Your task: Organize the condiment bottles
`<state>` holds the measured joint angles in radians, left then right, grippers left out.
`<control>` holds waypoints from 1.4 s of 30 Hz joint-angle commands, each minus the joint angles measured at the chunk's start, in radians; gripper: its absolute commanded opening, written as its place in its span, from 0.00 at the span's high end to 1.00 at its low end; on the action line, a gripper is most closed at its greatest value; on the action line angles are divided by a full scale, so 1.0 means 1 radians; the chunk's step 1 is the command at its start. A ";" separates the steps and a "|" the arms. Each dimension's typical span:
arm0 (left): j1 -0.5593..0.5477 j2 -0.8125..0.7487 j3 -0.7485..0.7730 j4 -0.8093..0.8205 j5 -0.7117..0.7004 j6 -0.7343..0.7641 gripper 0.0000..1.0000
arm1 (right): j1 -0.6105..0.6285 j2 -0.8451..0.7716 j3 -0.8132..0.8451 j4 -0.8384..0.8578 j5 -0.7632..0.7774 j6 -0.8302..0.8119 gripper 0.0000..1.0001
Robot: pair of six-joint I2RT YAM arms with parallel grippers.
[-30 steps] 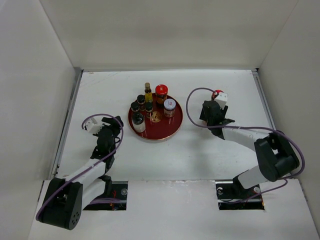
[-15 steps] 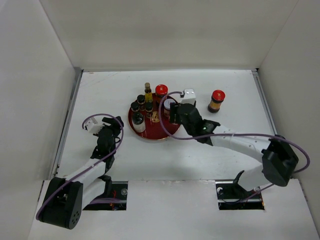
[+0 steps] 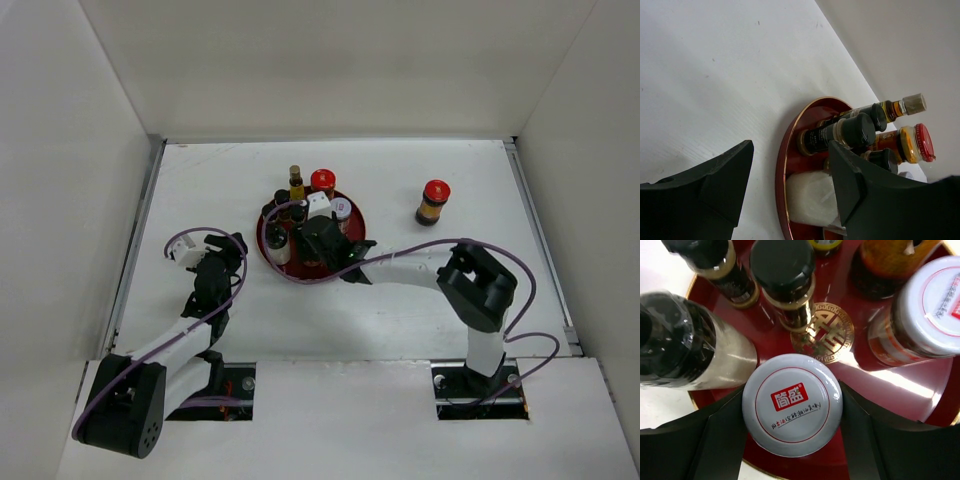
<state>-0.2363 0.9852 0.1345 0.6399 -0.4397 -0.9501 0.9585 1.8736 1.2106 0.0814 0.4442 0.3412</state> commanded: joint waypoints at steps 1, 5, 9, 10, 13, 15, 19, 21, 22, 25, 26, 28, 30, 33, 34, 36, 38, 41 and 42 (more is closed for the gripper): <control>-0.001 0.004 0.017 0.041 0.009 0.001 0.40 | 0.016 0.004 0.081 0.121 0.001 -0.010 0.37; -0.001 0.003 0.017 0.043 -0.001 0.002 0.41 | 0.026 -0.023 0.058 0.118 0.021 -0.008 0.18; -0.004 0.001 0.019 0.043 0.001 0.007 0.41 | 0.024 -0.111 0.021 0.109 0.033 -0.024 0.06; -0.005 0.000 0.019 0.043 -0.001 0.007 0.41 | 0.018 -0.143 0.008 0.104 0.033 -0.025 0.05; -0.004 0.007 0.019 0.043 0.001 0.005 0.41 | -0.020 -0.253 -0.049 0.097 0.034 -0.036 0.03; -0.002 0.000 0.019 0.043 0.004 0.005 0.41 | -0.062 -0.312 -0.091 0.096 0.037 -0.042 0.03; -0.007 -0.003 0.017 0.043 -0.004 0.007 0.41 | -0.224 -0.436 -0.184 0.096 0.111 -0.042 0.05; -0.005 0.001 0.019 0.043 0.004 0.005 0.41 | -0.333 -0.471 -0.212 0.092 0.166 -0.048 0.05; -0.005 -0.002 0.019 0.043 0.006 0.007 0.41 | -0.385 -0.479 -0.221 0.089 0.191 -0.057 0.05; -0.008 -0.013 0.017 0.043 -0.004 0.008 0.41 | -0.523 -0.453 -0.218 0.067 0.222 -0.073 0.02; -0.008 -0.007 0.017 0.043 -0.004 0.008 0.41 | -0.560 -0.430 -0.214 0.066 0.222 -0.070 0.01; -0.008 0.004 0.020 0.043 0.001 0.008 0.41 | -0.615 -0.377 -0.192 0.055 0.200 -0.070 0.00; -0.010 0.001 0.020 0.043 0.002 0.008 0.41 | -0.651 -0.329 -0.174 0.066 0.176 -0.067 0.00; -0.016 0.013 0.022 0.046 -0.004 0.008 0.41 | -0.677 -0.272 -0.137 0.070 0.101 -0.067 0.00; -0.016 0.024 0.024 0.050 -0.002 0.008 0.41 | -0.682 -0.257 -0.126 0.072 0.078 -0.067 0.00; -0.016 0.032 0.024 0.060 0.006 0.008 0.41 | -0.695 -0.228 -0.108 0.072 0.067 -0.064 0.00; -0.016 0.020 0.020 0.061 0.001 0.008 0.41 | -0.705 -0.205 -0.094 0.058 0.064 -0.050 0.00; -0.016 0.027 0.020 0.061 -0.002 0.010 0.41 | -0.708 -0.194 -0.097 0.051 0.060 -0.036 0.00; -0.016 0.035 0.022 0.061 0.005 0.005 0.41 | -0.708 -0.189 -0.100 0.054 0.067 -0.034 0.04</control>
<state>-0.2493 1.0122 0.1345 0.6487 -0.4366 -0.9497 0.2604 1.6817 1.0679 0.1131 0.5224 0.2890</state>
